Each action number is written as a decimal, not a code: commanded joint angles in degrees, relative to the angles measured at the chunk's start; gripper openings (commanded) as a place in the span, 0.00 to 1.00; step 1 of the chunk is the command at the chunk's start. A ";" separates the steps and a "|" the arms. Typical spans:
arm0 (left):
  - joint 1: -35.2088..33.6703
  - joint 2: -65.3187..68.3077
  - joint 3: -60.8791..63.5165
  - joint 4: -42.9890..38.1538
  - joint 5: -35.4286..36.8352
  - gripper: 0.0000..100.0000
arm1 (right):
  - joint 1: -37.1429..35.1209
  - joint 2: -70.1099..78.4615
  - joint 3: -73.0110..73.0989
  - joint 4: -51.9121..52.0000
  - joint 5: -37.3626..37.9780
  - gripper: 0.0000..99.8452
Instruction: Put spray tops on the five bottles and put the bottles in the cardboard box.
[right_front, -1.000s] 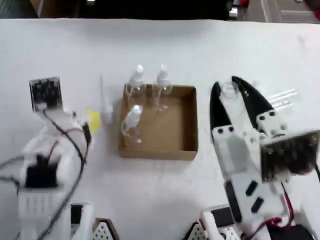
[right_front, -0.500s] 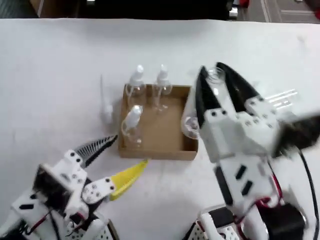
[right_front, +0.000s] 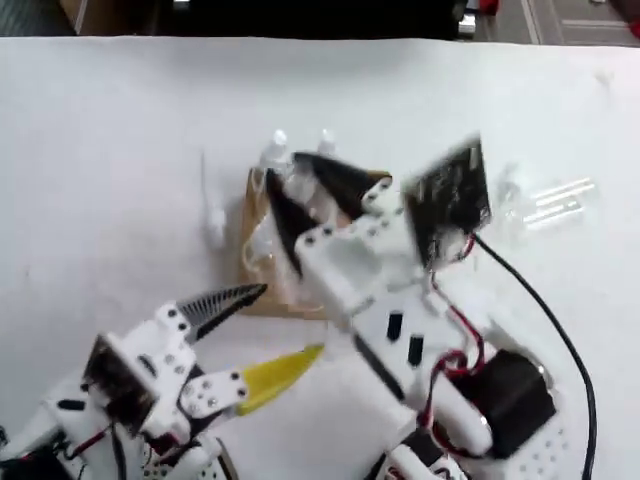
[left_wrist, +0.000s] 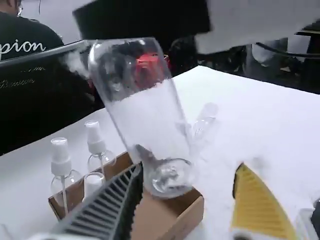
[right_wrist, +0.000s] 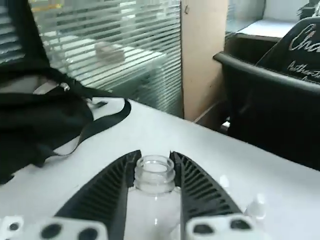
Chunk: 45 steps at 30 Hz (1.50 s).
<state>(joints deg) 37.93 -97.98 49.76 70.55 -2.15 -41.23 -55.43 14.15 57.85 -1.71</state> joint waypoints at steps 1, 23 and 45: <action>-6.55 -0.22 4.40 -5.54 0.79 0.28 | -2.86 -1.71 -2.37 4.70 0.35 0.02; -12.70 -0.31 5.19 -3.96 0.79 0.28 | -1.54 -1.10 -4.84 9.63 5.80 0.02; -55.60 -6.99 19.25 -9.58 13.19 0.28 | 24.57 8.04 23.21 -25.01 7.74 0.02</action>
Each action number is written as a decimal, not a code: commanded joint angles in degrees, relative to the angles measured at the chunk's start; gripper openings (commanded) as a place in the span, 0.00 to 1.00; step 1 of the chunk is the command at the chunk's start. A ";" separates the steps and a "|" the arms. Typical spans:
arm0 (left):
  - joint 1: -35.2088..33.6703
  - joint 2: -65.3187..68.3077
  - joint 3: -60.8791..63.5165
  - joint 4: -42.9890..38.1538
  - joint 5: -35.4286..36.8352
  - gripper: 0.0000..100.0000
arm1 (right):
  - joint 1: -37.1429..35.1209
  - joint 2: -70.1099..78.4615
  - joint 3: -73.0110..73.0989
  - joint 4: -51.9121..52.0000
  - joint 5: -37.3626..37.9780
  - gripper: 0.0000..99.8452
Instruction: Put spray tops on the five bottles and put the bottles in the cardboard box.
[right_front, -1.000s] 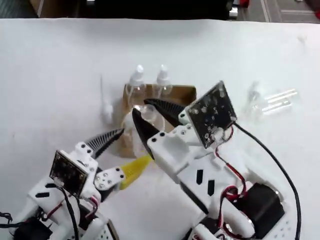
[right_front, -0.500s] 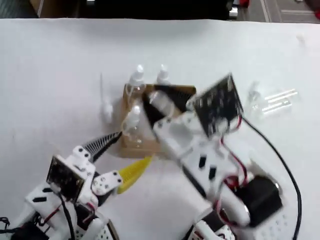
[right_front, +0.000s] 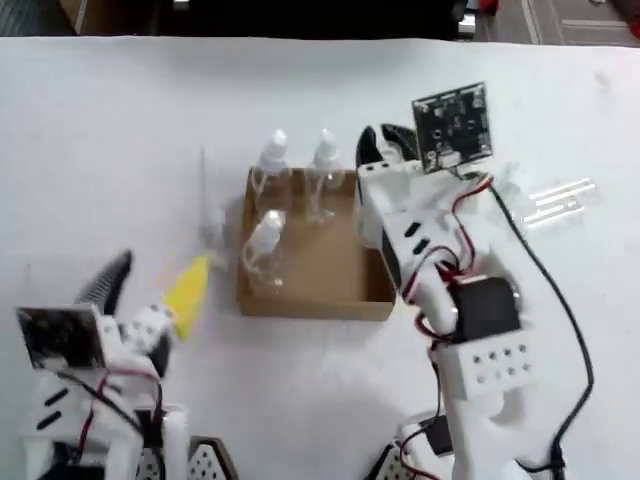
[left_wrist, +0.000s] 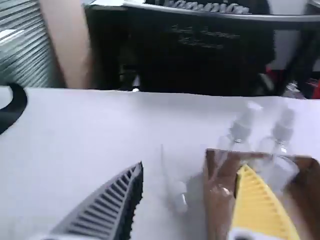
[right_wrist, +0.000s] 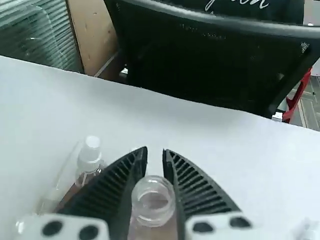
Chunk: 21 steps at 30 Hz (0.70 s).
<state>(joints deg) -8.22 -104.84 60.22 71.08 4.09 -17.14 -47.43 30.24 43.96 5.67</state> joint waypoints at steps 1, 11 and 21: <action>-10.77 -0.13 11.60 -12.92 8.79 0.28 | 0.48 0.04 9.41 -14.11 0.35 0.02; -12.00 -0.13 19.16 -19.96 13.54 0.28 | 1.54 0.66 26.99 -36.62 0.53 0.02; -11.21 -0.13 19.87 -20.13 13.54 0.28 | 2.24 8.40 30.86 -52.53 0.79 0.02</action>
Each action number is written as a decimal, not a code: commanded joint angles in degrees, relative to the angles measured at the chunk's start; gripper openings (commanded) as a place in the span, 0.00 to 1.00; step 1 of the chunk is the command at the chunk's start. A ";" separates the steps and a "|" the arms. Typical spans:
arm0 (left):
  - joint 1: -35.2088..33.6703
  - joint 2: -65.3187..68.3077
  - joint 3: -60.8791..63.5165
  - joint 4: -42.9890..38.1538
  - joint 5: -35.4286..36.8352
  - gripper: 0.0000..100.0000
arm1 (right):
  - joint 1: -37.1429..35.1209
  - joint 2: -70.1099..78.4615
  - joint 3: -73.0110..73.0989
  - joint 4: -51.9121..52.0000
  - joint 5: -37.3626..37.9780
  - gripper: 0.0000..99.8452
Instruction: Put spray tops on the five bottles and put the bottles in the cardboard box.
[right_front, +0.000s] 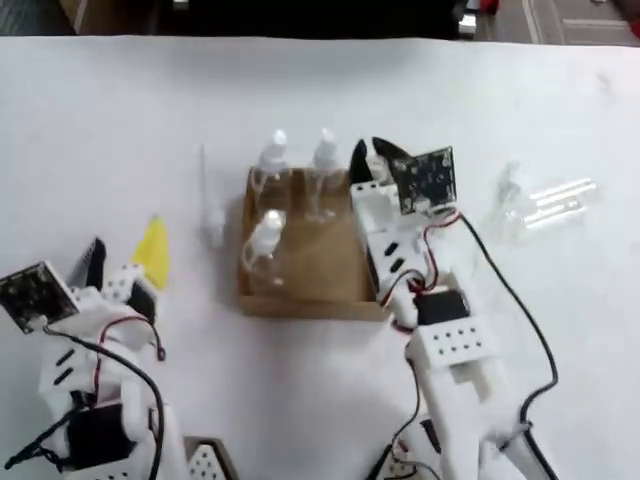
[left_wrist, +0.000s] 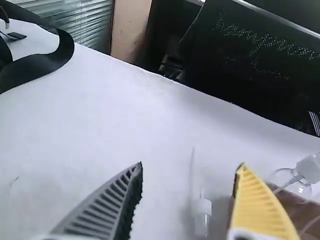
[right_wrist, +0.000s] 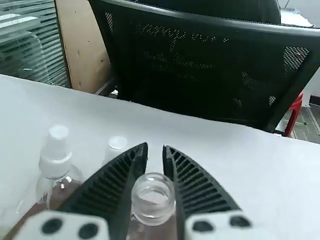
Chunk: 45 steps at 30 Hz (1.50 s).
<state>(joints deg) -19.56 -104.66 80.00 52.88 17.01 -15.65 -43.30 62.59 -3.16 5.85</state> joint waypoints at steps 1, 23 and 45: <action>0.66 -0.31 0.09 -1.76 0.53 0.28 | 0.75 6.11 -2.02 -6.37 0.62 0.02; 1.63 -0.31 0.18 -1.67 0.44 0.28 | 2.33 28.18 -4.48 -26.15 0.70 0.02; 2.77 -0.31 0.97 -1.85 0.44 0.28 | 2.24 32.13 -4.75 -26.24 0.70 0.03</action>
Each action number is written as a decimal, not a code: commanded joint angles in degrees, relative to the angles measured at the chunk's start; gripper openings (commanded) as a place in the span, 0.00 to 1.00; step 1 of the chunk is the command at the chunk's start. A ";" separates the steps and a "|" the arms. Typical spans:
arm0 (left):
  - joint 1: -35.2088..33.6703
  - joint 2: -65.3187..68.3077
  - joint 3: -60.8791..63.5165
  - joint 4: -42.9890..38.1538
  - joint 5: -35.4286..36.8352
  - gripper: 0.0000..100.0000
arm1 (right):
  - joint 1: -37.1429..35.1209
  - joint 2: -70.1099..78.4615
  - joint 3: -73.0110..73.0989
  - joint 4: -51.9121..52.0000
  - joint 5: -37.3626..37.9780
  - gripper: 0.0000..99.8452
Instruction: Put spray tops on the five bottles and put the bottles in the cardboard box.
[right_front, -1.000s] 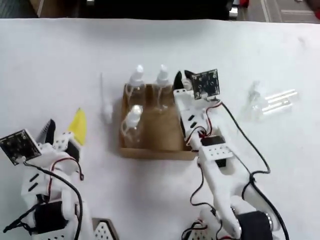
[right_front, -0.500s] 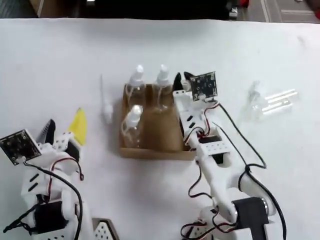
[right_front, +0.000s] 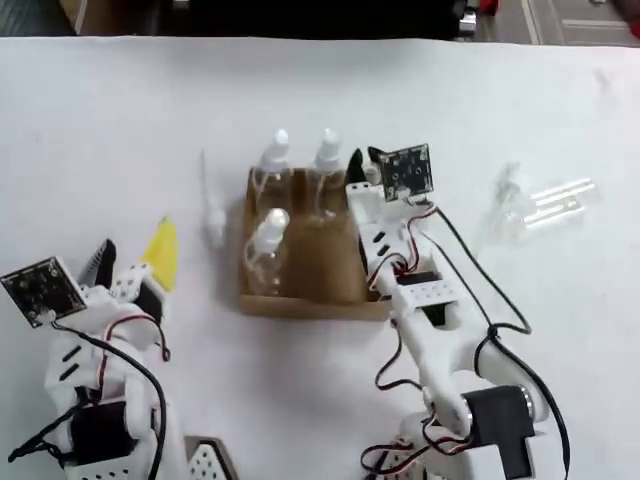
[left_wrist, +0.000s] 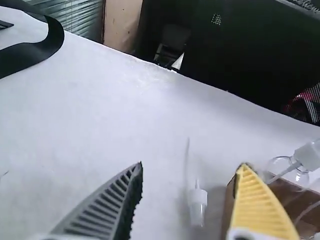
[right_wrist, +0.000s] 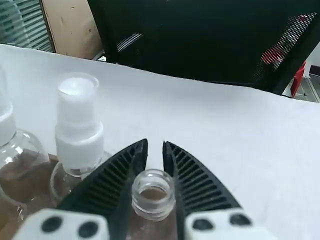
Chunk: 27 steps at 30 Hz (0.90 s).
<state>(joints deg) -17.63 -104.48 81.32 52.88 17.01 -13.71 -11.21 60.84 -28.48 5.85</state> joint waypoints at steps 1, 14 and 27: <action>0.84 -0.48 -0.35 -1.85 0.44 0.28 | 0.31 -0.04 -2.90 -0.92 0.70 0.05; 0.84 -0.48 -0.35 -2.02 0.44 0.28 | 0.22 -3.91 -1.85 0.22 0.18 0.17; 0.84 -0.48 -0.26 -2.02 0.35 0.28 | -0.66 -36.26 -0.44 26.51 0.09 0.18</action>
<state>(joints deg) -17.36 -104.48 81.32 52.88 17.01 -14.42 -36.18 61.27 -9.41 5.85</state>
